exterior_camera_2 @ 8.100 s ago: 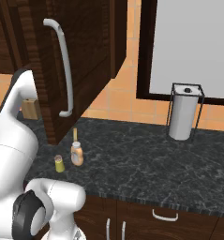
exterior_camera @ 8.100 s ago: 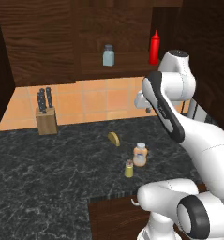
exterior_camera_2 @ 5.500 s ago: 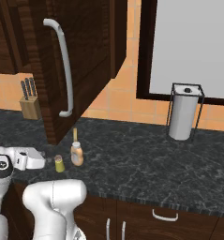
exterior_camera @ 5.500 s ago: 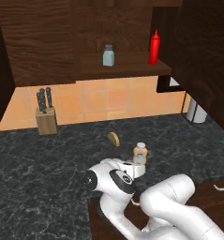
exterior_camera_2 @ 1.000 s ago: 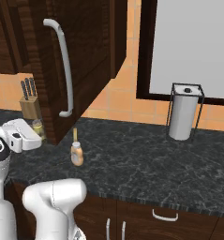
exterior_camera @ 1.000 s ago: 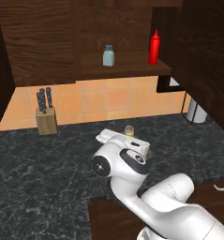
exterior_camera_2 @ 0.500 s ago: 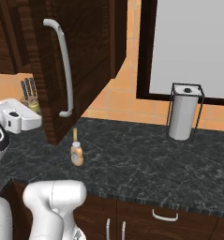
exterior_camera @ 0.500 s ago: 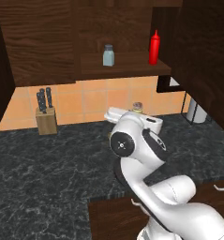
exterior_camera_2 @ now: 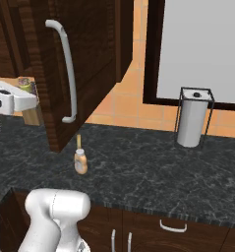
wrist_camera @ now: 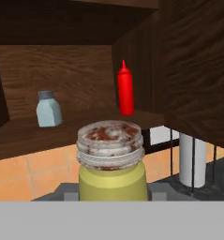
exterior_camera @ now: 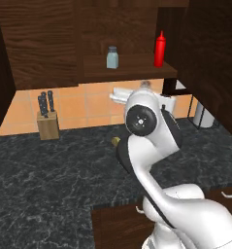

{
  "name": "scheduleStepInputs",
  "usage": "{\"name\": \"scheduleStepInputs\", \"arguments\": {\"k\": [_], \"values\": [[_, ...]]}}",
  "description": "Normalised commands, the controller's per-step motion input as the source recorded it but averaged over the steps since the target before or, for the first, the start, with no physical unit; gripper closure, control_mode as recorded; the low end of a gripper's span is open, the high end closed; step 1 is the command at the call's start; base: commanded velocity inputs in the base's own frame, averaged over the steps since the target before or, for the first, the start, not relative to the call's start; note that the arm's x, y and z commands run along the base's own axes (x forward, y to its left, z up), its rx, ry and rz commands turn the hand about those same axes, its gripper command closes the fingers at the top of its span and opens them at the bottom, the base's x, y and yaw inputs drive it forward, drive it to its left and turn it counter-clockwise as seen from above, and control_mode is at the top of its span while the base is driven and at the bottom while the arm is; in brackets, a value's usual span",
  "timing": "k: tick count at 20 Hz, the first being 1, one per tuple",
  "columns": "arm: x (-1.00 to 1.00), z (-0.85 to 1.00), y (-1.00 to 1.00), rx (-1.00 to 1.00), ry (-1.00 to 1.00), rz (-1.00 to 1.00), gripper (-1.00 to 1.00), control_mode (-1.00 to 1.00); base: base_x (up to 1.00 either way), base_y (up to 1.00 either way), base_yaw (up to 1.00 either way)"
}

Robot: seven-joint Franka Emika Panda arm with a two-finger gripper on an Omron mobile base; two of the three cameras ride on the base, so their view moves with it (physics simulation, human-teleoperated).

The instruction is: Put the shaker and condiment bottle from the counter next to their counterparts in the cabinet.

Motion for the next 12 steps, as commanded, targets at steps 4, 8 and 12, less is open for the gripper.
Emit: {"name": "scheduleStepInputs", "arguments": {"k": [4, 8, 12], "values": [[-0.37, 0.11, 0.27, -0.11, -0.16, 0.18, 1.00, -1.00, 0.00, 0.00, 0.00], [-0.02, 0.48, 0.00, 0.00, -0.02, 0.13, 1.00, -1.00, 0.00, 0.00, 0.00], [0.00, 0.49, 0.00, 0.00, 0.03, 0.10, 1.00, -1.00, 0.00, 0.00, 0.00]]}}
